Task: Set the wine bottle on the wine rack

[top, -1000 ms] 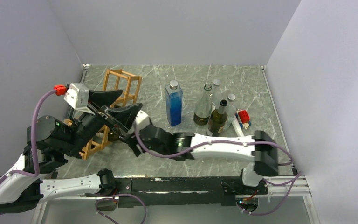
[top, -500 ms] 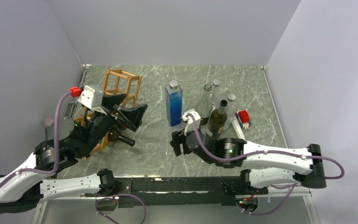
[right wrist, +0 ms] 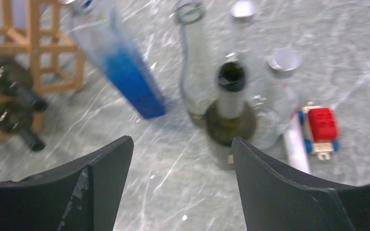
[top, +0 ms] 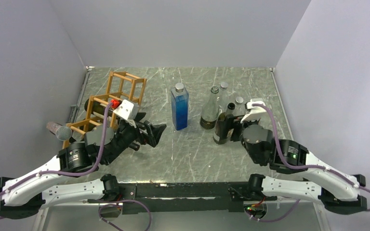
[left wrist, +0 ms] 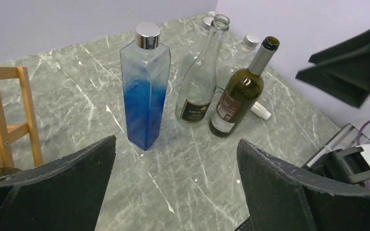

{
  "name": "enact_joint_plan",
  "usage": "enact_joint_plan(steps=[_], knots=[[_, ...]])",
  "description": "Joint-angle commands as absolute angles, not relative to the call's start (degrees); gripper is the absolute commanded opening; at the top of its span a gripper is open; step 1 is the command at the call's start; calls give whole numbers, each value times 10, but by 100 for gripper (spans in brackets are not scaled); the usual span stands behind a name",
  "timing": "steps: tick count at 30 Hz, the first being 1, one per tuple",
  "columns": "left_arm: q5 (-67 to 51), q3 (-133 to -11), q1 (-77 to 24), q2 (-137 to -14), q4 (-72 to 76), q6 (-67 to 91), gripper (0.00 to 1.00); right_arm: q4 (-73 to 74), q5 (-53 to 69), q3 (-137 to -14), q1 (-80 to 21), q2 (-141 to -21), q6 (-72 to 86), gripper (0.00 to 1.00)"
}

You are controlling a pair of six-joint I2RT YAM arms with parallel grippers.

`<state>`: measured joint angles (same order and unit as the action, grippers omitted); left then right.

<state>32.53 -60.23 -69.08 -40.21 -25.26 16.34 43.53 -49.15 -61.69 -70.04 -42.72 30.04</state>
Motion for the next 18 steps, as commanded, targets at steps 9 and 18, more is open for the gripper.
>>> enact_joint_plan(steps=[9,18], knots=[[315,-592,-693,-394,-285,215,99,323,-322,-592,-447,-456,185,79],[309,-548,-693,-355,-284,235,99,278,-325,-575,-407,-533,198,74]])
